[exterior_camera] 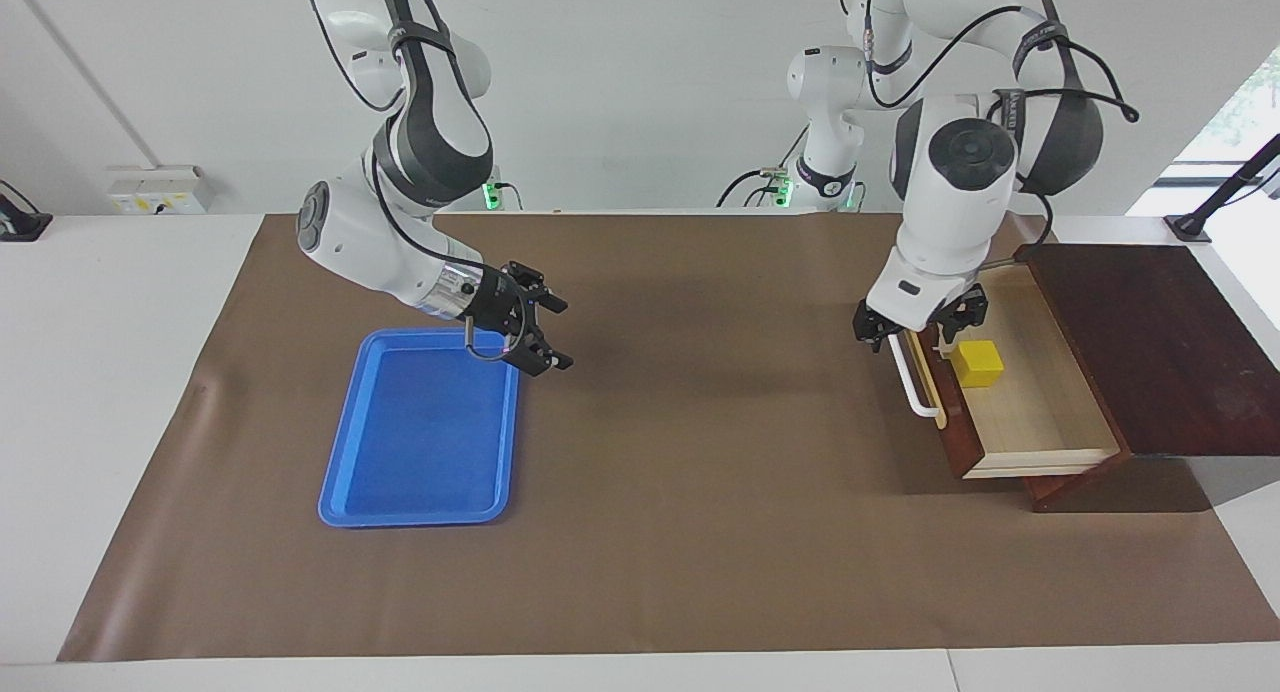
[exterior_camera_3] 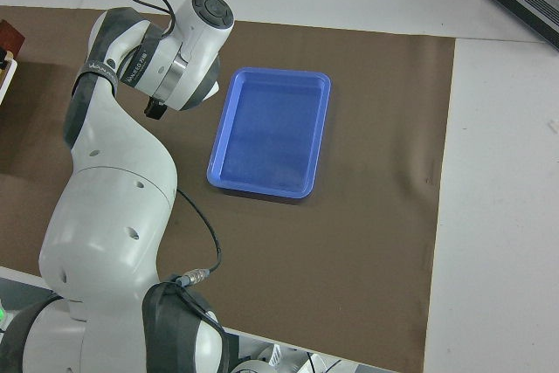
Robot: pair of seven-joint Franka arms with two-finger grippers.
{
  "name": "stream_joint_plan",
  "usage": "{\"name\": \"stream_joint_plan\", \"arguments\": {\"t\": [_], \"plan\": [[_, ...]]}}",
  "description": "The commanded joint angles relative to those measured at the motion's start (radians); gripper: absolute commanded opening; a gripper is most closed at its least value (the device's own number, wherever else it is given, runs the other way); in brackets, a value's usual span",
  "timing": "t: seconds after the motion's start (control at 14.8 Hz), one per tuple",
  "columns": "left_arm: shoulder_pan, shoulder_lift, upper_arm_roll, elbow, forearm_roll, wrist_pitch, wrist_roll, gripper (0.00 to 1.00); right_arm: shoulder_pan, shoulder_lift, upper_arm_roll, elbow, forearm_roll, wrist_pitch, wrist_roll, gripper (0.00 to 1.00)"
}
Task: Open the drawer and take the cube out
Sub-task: 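Lower the left gripper into the drawer and grasp the yellow cube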
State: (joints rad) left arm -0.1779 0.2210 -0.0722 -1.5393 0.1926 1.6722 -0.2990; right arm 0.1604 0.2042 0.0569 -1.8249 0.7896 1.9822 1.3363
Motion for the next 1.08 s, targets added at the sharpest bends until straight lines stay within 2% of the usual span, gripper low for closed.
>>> {"name": "stream_joint_plan", "arguments": {"t": [0.0,0.27,0.4,0.61,0.81,1.01], "plan": [[-0.006,0.017,0.124,0.065,-0.096,-0.035,-0.118,1.0,-0.01,0.0,0.006,-0.005,0.022,-0.002,0.006,1.0],[-0.006,0.003,0.222,0.028,-0.117,0.043,-0.559,1.0,-0.019,-0.003,0.006,-0.008,0.022,-0.028,0.0,1.0],[-0.006,0.001,0.245,0.007,-0.12,0.075,-0.707,1.0,-0.028,-0.003,0.005,-0.008,0.017,-0.04,-0.005,1.0],[-0.006,-0.014,0.247,-0.083,-0.122,0.181,-1.001,1.0,-0.025,-0.003,0.005,-0.008,0.013,-0.039,-0.005,1.0],[-0.006,-0.022,0.271,-0.142,-0.124,0.198,-1.167,1.0,-0.025,-0.005,0.005,-0.008,0.011,-0.055,-0.005,1.0],[-0.006,-0.04,0.275,-0.202,-0.137,0.213,-1.201,1.0,-0.016,-0.006,0.005,-0.01,0.01,-0.06,-0.003,1.0]]}}
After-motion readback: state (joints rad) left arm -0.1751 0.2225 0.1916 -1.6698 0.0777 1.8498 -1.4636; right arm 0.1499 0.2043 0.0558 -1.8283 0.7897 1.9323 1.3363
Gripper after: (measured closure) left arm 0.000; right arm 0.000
